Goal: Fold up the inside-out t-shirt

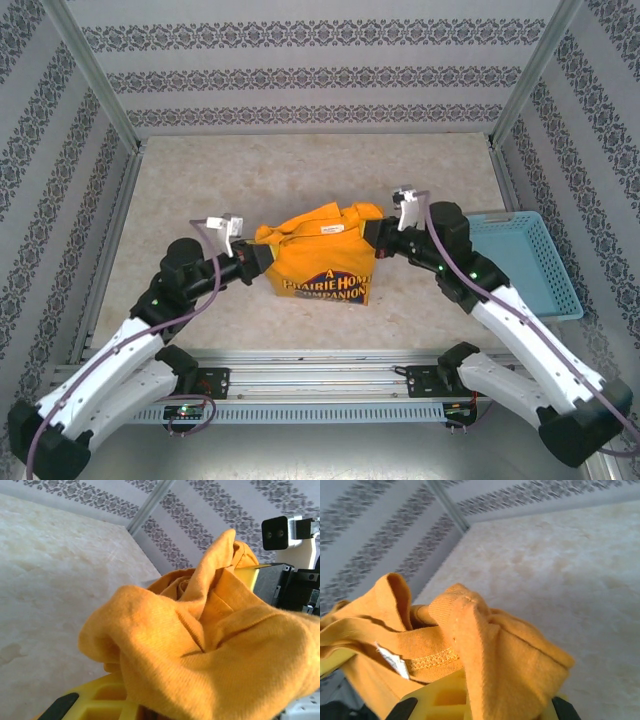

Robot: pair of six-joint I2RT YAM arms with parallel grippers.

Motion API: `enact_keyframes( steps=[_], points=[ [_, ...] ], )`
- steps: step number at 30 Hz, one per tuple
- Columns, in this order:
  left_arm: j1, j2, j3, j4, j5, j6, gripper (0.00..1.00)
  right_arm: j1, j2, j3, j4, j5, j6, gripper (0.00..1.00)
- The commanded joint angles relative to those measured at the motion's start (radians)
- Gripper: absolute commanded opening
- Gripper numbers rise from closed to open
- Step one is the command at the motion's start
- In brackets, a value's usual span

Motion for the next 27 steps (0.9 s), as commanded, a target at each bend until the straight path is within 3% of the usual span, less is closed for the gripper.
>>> enact_keyframes(
  steps=[1,5,9,12,19,27],
  points=[
    [-0.009,-0.110,-0.006,-0.119,0.031,0.003,0.18,0.031,-0.072,-0.056,-0.023,-0.003,0.042,0.00],
    [-0.008,-0.079,-0.035,-0.073,-0.031,-0.011,0.17,0.027,-0.017,-0.079,0.016,0.068,0.084,0.00],
    [-0.008,0.138,-0.008,0.004,-0.202,-0.023,0.13,-0.028,0.207,0.003,0.055,0.075,0.089,0.00],
    [-0.001,0.339,0.050,0.074,-0.278,-0.013,0.11,-0.094,0.423,0.089,0.094,0.003,0.087,0.00],
    [0.055,0.801,0.264,0.207,-0.186,-0.016,0.07,-0.180,0.791,0.286,0.072,0.024,0.060,0.00],
    [0.162,1.139,0.429,0.366,0.026,-0.108,0.15,-0.248,1.003,0.421,0.070,-0.016,0.072,0.00]
  ],
)
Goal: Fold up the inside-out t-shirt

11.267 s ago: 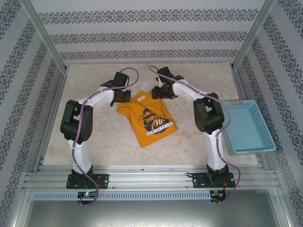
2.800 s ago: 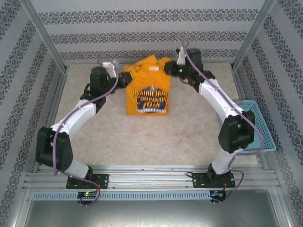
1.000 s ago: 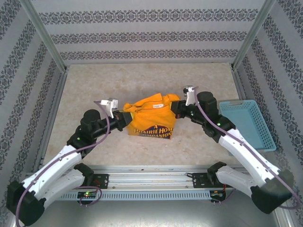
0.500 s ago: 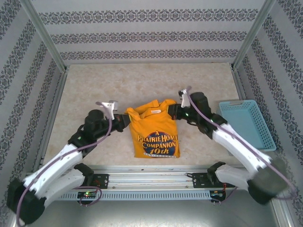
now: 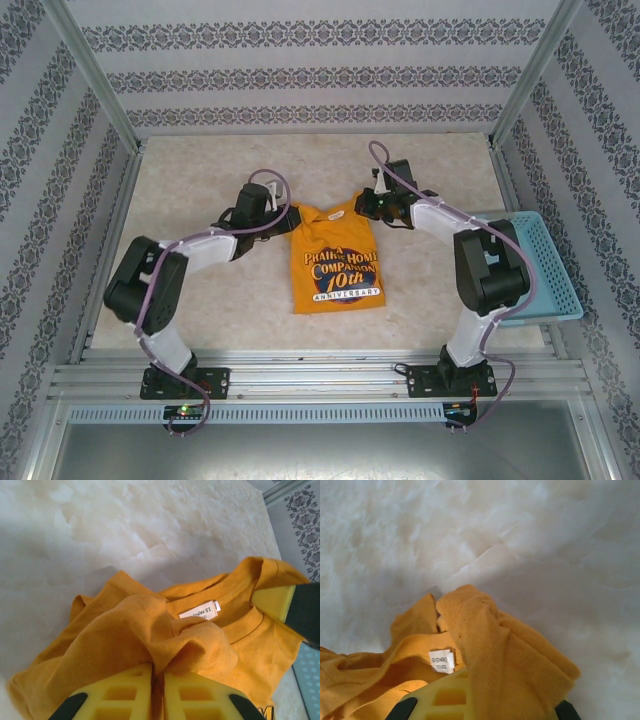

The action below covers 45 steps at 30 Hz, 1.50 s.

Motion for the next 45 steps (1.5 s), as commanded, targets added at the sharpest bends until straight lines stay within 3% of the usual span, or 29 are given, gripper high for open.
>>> enact_keyframes(
  steps=[1,7,12,15,17,20,22,32,36,42,45],
  points=[
    [0.040,0.101,0.054,0.138,0.129,-0.066,0.17,-0.011,0.054,0.068,0.000,-0.016,-0.006,0.00],
    [0.053,0.119,0.107,0.030,0.155,-0.052,0.38,-0.019,0.111,0.118,-0.031,-0.027,-0.018,0.00],
    [0.025,0.038,0.165,-0.343,-0.055,0.007,0.57,-0.020,0.115,0.119,-0.035,-0.017,-0.023,0.06],
    [-0.019,0.029,0.218,-0.520,-0.168,0.021,0.65,-0.020,0.118,0.125,-0.052,0.000,-0.027,0.19],
    [-0.028,0.035,0.231,-0.589,-0.219,-0.013,0.67,-0.020,0.119,0.139,-0.086,0.040,-0.029,0.34],
    [-0.028,0.051,0.237,-0.608,-0.246,-0.038,0.68,-0.021,0.116,0.164,-0.158,0.117,-0.045,0.52],
    [-0.028,0.080,0.260,-0.602,-0.207,-0.030,0.68,-0.019,0.105,0.172,-0.199,0.175,-0.062,0.60],
    [-0.031,0.209,0.355,-0.498,-0.075,-0.012,0.51,0.015,0.016,0.085,-0.210,0.216,-0.089,0.65],
    [-0.033,0.215,0.360,-0.428,-0.014,-0.020,0.31,0.026,0.020,0.062,-0.190,0.216,-0.086,0.65],
    [-0.077,0.056,0.284,-0.277,0.031,-0.013,0.01,0.009,0.053,0.057,-0.169,0.206,-0.073,0.64],
    [-0.107,-0.024,0.236,-0.136,0.099,-0.040,0.00,-0.002,0.046,0.053,-0.158,0.206,-0.064,0.64]
  ],
)
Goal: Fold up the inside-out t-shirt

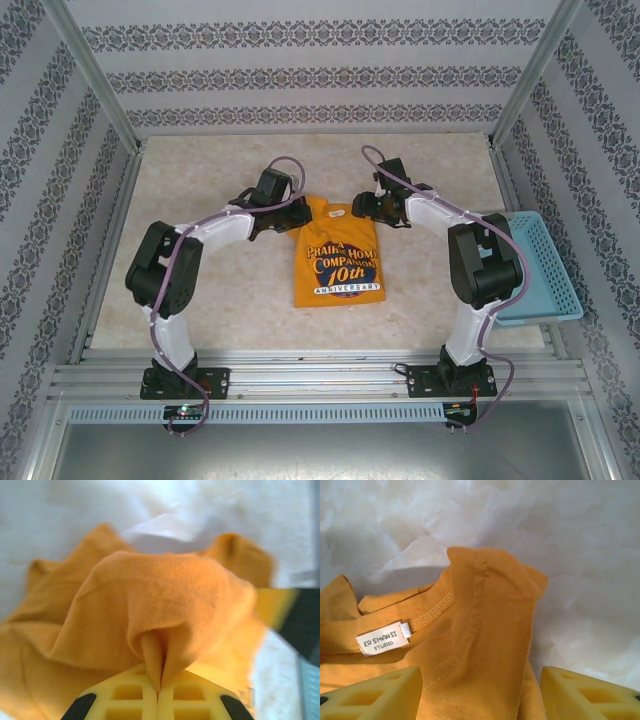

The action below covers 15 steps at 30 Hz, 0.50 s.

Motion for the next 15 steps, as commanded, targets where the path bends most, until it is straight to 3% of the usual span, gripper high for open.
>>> enact_keyframes(
  steps=[1,7,15],
  points=[
    [-0.047,-0.115,-0.036,0.245,0.107,-0.024,0.00,-0.016,0.001,-0.019,0.020,0.011,0.009,0.64],
    [-0.055,-0.143,-0.124,0.450,0.172,-0.060,0.00,-0.025,-0.021,-0.028,0.027,0.011,0.010,0.64],
    [0.085,0.042,-0.269,0.618,0.197,-0.133,0.00,-0.026,-0.044,-0.053,0.033,0.014,0.007,0.64]
  ],
)
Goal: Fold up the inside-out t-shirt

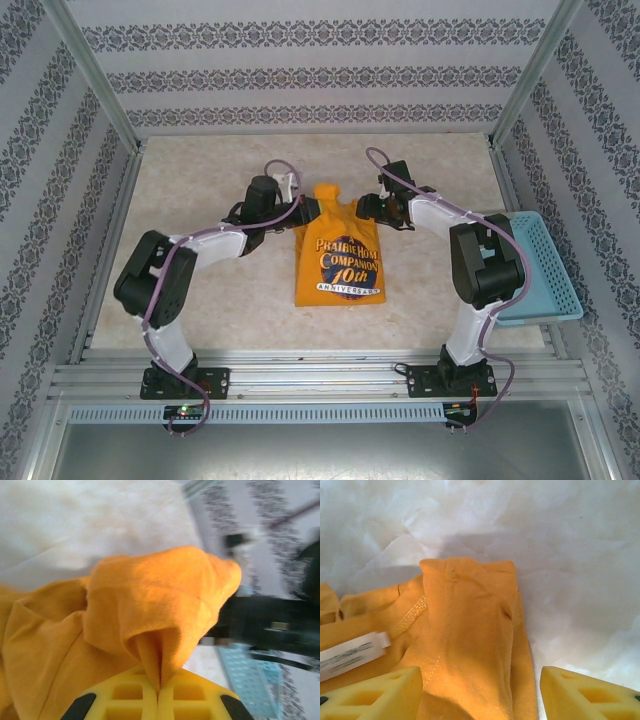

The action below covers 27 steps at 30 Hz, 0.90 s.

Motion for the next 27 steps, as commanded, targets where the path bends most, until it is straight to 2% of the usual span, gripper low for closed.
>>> enact_keyframes(
  steps=[1,5,10,13,18,27],
  points=[
    [0.060,0.065,-0.051,0.122,0.023,-0.050,0.00,-0.008,-0.035,-0.021,0.017,0.012,0.008,0.64],
    [0.085,0.109,-0.034,0.046,0.015,-0.014,0.00,-0.007,-0.042,-0.036,0.025,0.007,0.013,0.65],
    [0.084,0.090,-0.011,-0.073,-0.047,0.037,0.20,-0.013,-0.047,-0.051,0.042,-0.016,0.010,0.66],
    [0.084,0.082,0.021,-0.145,-0.069,0.069,0.36,-0.017,-0.034,-0.049,0.045,-0.035,0.012,0.66],
    [0.084,0.064,0.072,-0.302,-0.165,0.108,0.54,-0.017,-0.008,-0.048,0.047,-0.048,0.027,0.73],
    [0.054,0.198,0.218,-0.428,-0.193,0.120,0.60,-0.001,0.071,-0.002,0.011,-0.043,0.094,0.76]
  ],
)
